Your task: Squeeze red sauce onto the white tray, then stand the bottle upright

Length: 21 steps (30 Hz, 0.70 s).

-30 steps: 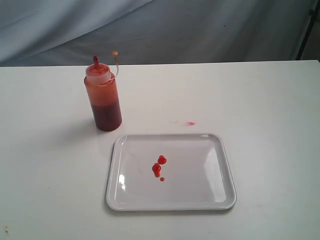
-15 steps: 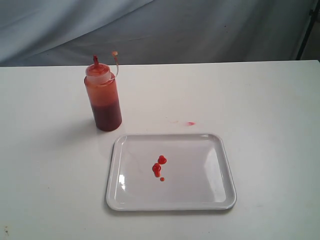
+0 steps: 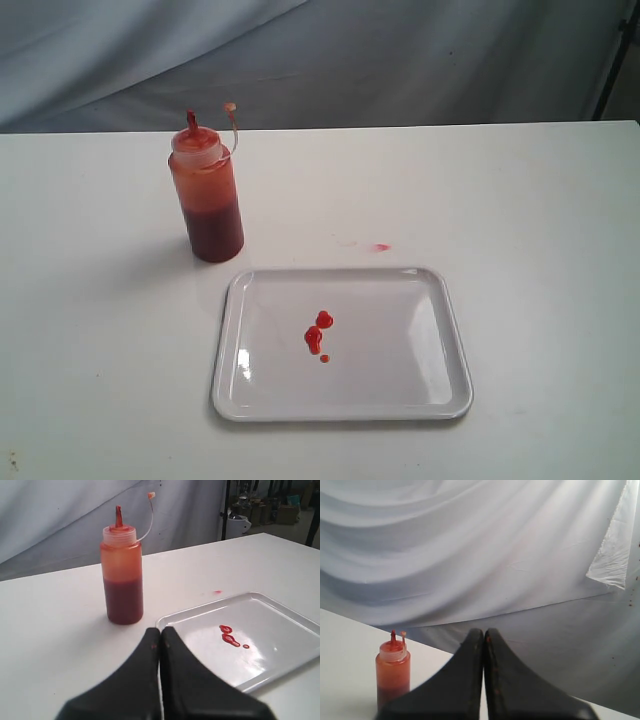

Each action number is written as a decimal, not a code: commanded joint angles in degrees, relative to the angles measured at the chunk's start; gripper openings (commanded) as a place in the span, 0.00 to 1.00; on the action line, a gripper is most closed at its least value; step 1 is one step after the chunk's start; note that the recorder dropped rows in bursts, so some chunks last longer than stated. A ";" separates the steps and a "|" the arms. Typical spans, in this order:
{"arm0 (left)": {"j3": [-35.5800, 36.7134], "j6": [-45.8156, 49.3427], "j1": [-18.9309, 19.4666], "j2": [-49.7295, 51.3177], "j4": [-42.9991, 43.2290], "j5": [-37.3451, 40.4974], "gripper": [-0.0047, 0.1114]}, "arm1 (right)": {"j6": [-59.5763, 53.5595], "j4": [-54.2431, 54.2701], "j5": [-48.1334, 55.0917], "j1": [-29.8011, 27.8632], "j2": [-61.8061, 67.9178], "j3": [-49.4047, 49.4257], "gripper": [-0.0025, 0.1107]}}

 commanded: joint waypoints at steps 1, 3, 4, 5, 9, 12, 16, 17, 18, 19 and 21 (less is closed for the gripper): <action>0.23 0.42 -0.26 -0.23 1.19 -0.01 0.05 | -0.08 -0.06 -0.03 -0.47 -0.29 0.28 0.02; 0.23 0.42 -0.26 -0.23 2.27 -0.27 0.05 | -0.08 -0.06 -0.03 -0.47 -0.29 0.28 0.02; 0.23 0.42 -0.26 -0.23 2.91 -0.27 0.05 | -0.08 -0.06 -0.03 -0.47 -0.29 0.28 0.02; 0.23 0.42 -0.26 -0.23 3.49 -0.27 0.05 | -0.08 -0.06 -0.03 -0.47 -0.29 0.28 0.02; 0.23 -4.07 -0.26 -0.23 7.31 -0.38 0.05 | -0.08 -0.06 -0.03 -0.47 -0.29 0.28 0.02; 0.23 -12.70 -0.26 -0.23 11.87 -0.24 0.05 | -0.08 -0.06 -0.03 -0.47 -0.29 0.28 0.02; 0.23 -13.05 -0.26 -0.23 12.48 0.45 0.05 | -0.08 -0.06 -0.03 -0.47 -0.29 0.28 0.02; 0.23 -13.05 -0.26 -0.23 12.48 0.45 0.05 | -0.08 -0.06 -0.03 -0.47 -0.29 0.28 0.02; 0.23 -13.05 -0.26 -0.23 12.48 0.45 0.05 | -0.08 -0.06 -0.03 -0.47 -0.29 0.28 0.02; 0.23 -13.05 -0.26 -0.23 12.48 0.45 0.05 | -0.08 -0.06 -0.03 -0.47 -0.29 0.28 0.02; 0.23 -13.05 -0.26 -0.23 12.48 0.45 0.05 | -0.08 -0.06 -0.03 -0.47 -0.29 0.28 0.02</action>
